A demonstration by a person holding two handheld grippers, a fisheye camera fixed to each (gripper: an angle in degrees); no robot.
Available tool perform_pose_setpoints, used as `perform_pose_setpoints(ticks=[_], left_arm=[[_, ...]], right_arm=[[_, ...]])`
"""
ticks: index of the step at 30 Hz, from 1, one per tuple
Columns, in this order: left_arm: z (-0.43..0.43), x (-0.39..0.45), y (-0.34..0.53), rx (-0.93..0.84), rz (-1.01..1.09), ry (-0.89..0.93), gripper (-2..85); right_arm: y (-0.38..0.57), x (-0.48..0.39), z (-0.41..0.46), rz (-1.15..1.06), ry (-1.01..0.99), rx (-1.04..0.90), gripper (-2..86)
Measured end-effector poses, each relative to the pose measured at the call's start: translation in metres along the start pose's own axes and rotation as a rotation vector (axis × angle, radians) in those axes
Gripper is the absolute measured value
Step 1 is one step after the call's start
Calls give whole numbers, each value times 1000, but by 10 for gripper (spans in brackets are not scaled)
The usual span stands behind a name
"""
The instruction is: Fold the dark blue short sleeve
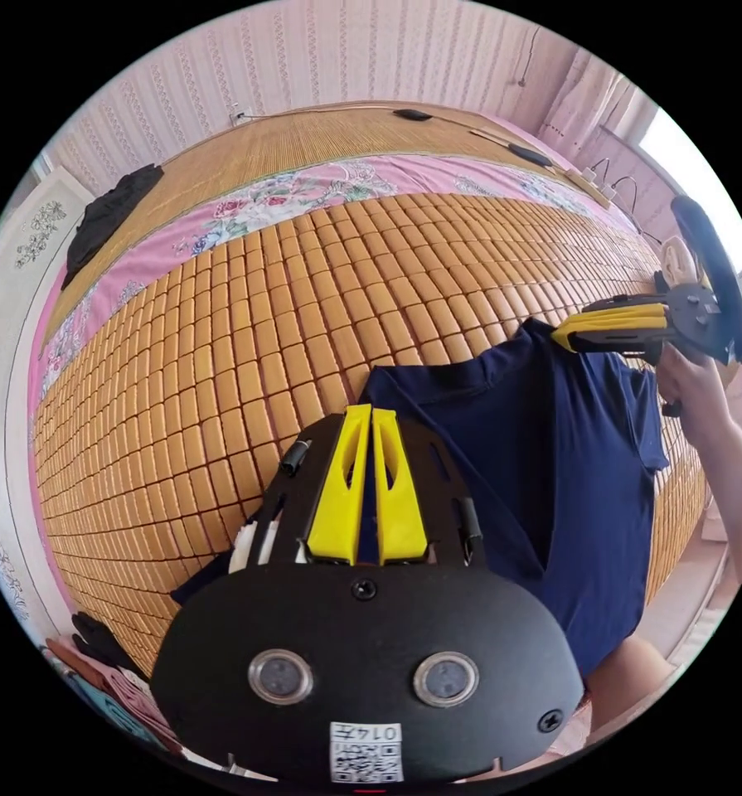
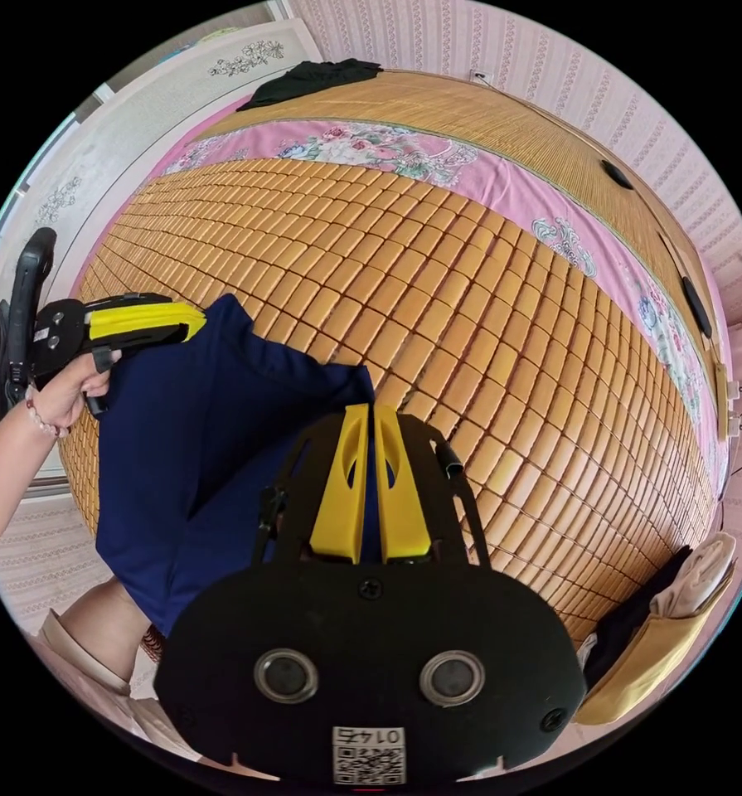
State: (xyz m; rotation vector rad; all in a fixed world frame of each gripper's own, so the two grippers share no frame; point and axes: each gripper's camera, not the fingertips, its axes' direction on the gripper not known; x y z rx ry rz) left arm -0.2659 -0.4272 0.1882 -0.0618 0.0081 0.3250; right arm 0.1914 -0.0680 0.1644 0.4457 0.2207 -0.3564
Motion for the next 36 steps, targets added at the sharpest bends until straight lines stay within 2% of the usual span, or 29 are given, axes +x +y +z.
perform_pose_setpoints(ticks=[6, 9, 12, 17, 21, 28, 36], left_arm=[[8, -1, 2, 3, 35, -29, -8], [4, -10, 8, 18, -21, -7, -2], [-13, -19, 22, 89, -53, 3, 1], [-47, -33, 76, 158, -121, 52, 3], [-51, -32, 125, 106, -204, 88, -1], [-30, -13, 184, 19, -346, 217, -1], [-31, -34, 228, 51, -507, 157, 1]], right_arm=[[12, 2, 8, 8, 1, 22, 32], [39, 12, -14, 79, -13, 129, 71], [87, 25, -38, 178, -1, 203, 59], [169, 31, -44, 300, 65, 113, 36], [209, 21, -28, 346, 35, 19, 18], [216, 22, 2, 377, 132, -64, -8], [206, 20, -15, 353, 146, -32, -2]])
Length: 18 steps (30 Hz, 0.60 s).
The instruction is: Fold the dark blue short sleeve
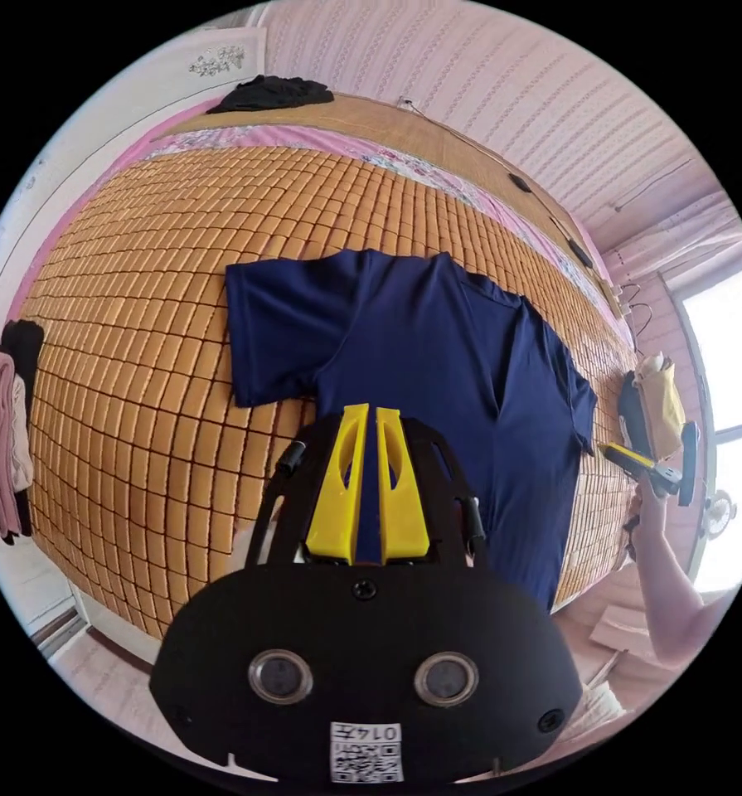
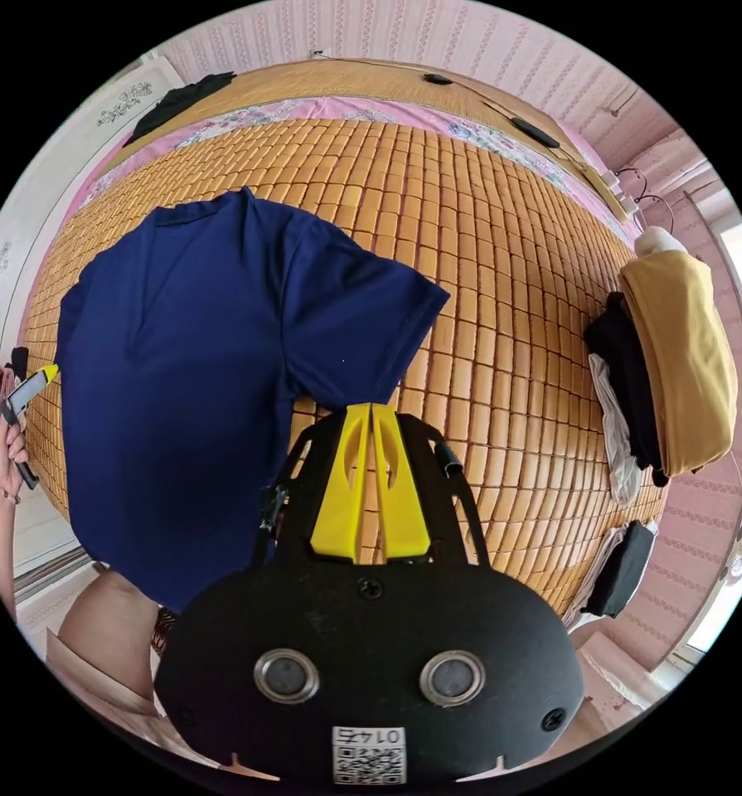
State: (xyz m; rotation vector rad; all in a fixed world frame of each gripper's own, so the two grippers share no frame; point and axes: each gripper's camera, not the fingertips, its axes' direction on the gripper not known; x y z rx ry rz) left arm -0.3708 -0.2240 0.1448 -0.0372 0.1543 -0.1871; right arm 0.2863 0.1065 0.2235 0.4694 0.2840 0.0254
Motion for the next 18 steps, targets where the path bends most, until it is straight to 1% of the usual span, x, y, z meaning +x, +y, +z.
perform_pose_setpoints(ticks=[2, 5, 7, 11, 13, 18], left_arm=[[-4, -20, 9, 37, -69, -49, 1], [-6, -46, 17, 77, -167, -63, 3], [-5, -59, 21, 98, -210, -55, 6], [3, -80, 30, 126, -292, -22, 20], [5, -87, 35, 140, -331, -16, 35], [16, -96, 46, 130, -352, 56, 53]], right_arm=[[-7, -15, -9, -55, -65, 28, 6], [-31, -60, -15, -210, -221, 64, 25], [-57, -111, -12, -350, -321, 79, 34], [-97, -196, -8, -542, -393, 106, 52], [-122, -249, -5, -656, -453, 83, 72], [-154, -328, 6, -784, -421, 54, 89]])
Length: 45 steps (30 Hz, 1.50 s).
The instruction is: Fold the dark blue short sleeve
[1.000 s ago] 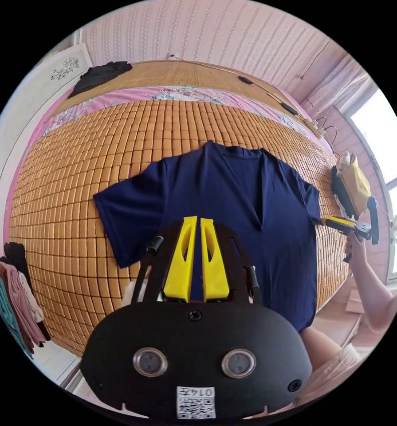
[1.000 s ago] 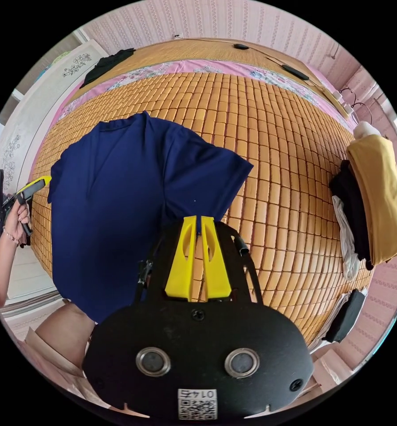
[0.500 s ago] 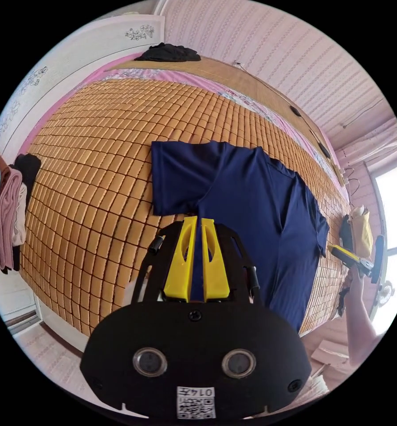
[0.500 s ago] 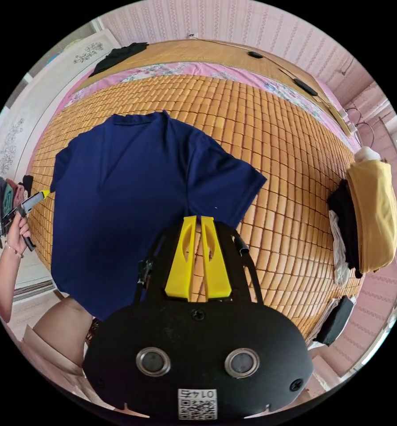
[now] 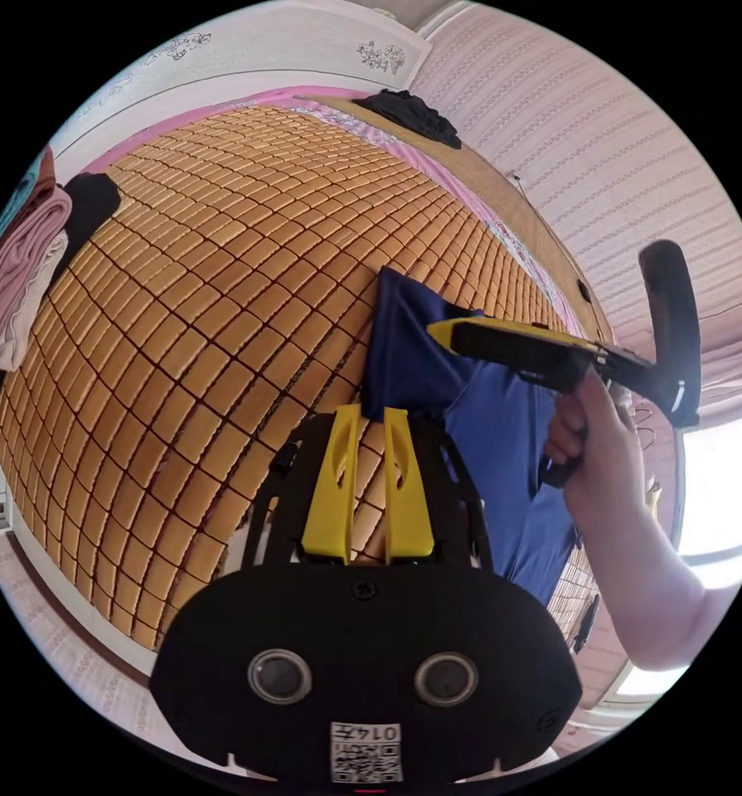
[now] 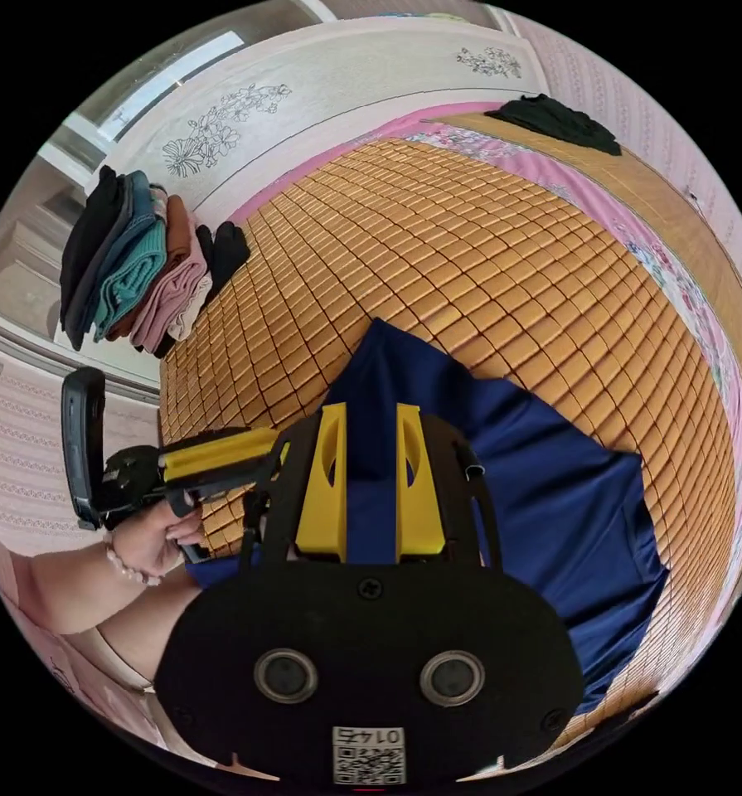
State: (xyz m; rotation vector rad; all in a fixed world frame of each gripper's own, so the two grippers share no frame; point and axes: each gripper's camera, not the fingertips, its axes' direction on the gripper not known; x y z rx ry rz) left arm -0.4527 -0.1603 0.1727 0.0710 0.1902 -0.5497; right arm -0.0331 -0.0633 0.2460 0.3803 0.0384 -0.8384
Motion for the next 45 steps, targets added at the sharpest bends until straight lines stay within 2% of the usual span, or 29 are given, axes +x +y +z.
perform_pose_setpoints(ticks=[5, 7, 10, 14, 18, 23, 26, 30, 32, 39, 42, 45], left_arm=[[9, -3, 4, -2, 24, -30, 60], [11, -4, 7, 13, 34, -18, 58], [13, -4, 8, 6, 44, -13, 45], [14, 4, 10, 9, 69, -22, 8], [5, 19, 14, 82, 128, -29, -2], [-23, 72, 34, 231, 479, 120, 8], [-16, 100, 50, 126, 606, 206, 33], [6, 115, 65, -22, 638, 129, 46], [9, 122, 68, -40, 637, 73, 46], [22, 149, 60, -55, 674, -8, 52], [33, 164, 54, -92, 693, -44, 56], [45, 175, 51, -146, 693, -80, 22]], right_arm=[[-39, -14, 17, -71, 109, -18, 87], [-49, -14, 34, -81, 148, -80, 86], [-51, -10, 40, -77, 216, -79, 47], [-46, 5, 36, -43, 160, -53, 18], [-22, 34, 1, 66, 86, 95, 10], [61, 73, -73, 278, 22, 303, 18], [122, 90, -88, 399, 81, 276, 28], [173, 122, -55, 509, 83, 40, 60], [177, 129, -56, 499, 59, 56, 69], [107, 142, -48, 281, 52, 120, 83], [74, 153, -29, 239, 56, 94, 91], [54, 163, -7, 202, 25, 0, 45]])
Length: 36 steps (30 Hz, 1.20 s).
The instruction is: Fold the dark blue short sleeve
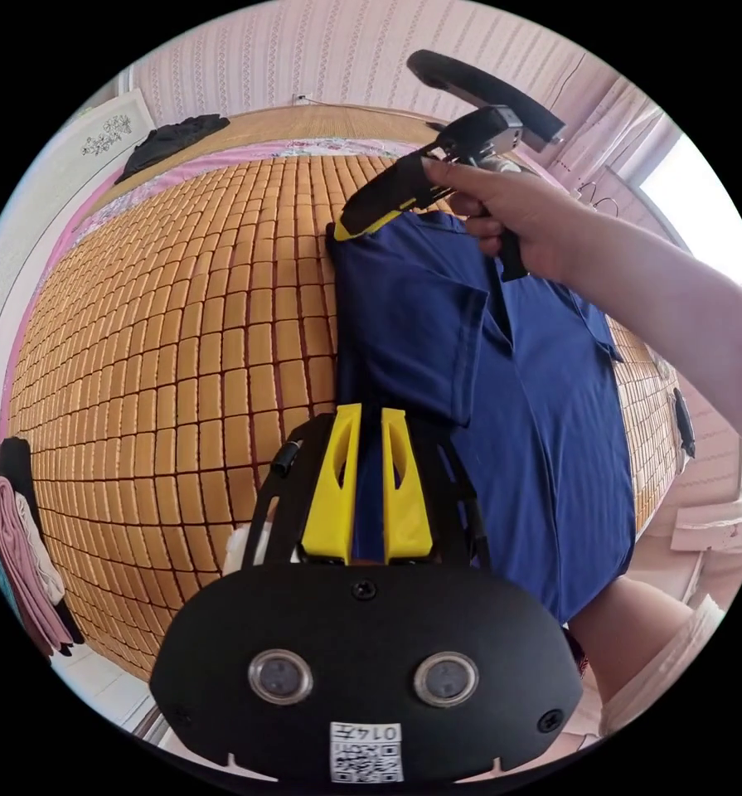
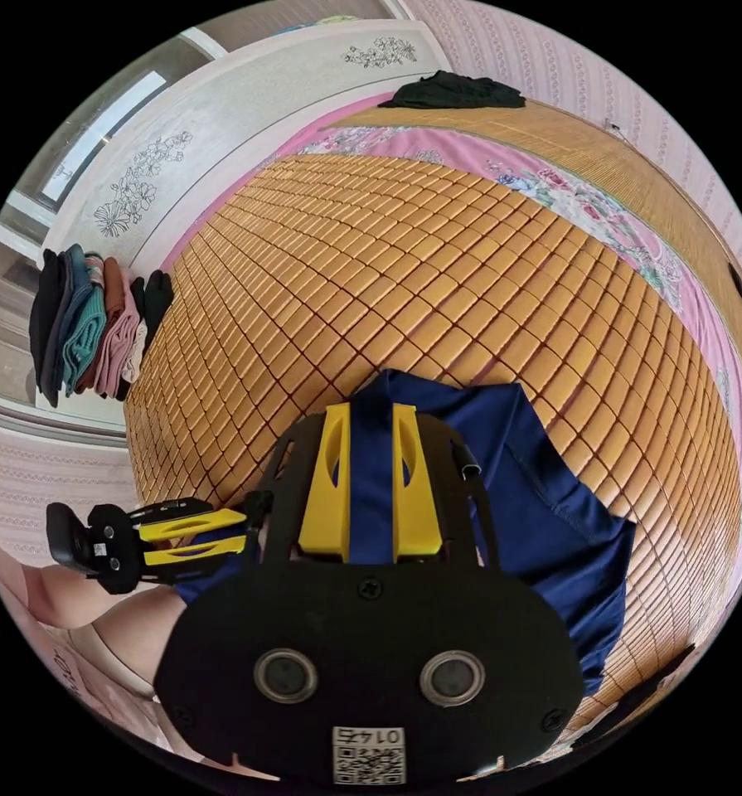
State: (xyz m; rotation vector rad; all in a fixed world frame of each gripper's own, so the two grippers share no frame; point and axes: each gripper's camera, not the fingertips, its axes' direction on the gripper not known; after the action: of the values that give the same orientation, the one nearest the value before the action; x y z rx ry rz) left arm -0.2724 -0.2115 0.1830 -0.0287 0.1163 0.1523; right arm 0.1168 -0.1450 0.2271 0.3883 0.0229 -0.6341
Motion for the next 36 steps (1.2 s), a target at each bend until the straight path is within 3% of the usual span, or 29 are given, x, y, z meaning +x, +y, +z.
perform_pose_setpoints(ticks=[8, 14, 19, 24, 28, 32, 36], left_arm=[[-18, 4, -22, 81, -74, -14, -6], [-16, 2, -41, 36, -170, -26, 38], [-47, 10, -55, 71, -160, -62, 50], [-68, 38, -94, 91, -21, 18, 40], [-51, 95, -157, 77, 158, 171, 28], [-23, 174, -229, 55, 324, 333, 15], [6, 241, -278, 0, 449, 361, 31]], right_arm=[[-10, 2, 2, -54, 28, 26, 25], [8, 17, 5, -19, 37, 55, 80], [118, 40, -50, 201, 102, 262, 86], [263, 72, -64, 562, 307, 215, 85], [364, 107, -64, 867, 260, 185, 107], [406, 119, -63, 939, 211, 240, 117], [426, 124, -52, 933, 165, 285, 99]])
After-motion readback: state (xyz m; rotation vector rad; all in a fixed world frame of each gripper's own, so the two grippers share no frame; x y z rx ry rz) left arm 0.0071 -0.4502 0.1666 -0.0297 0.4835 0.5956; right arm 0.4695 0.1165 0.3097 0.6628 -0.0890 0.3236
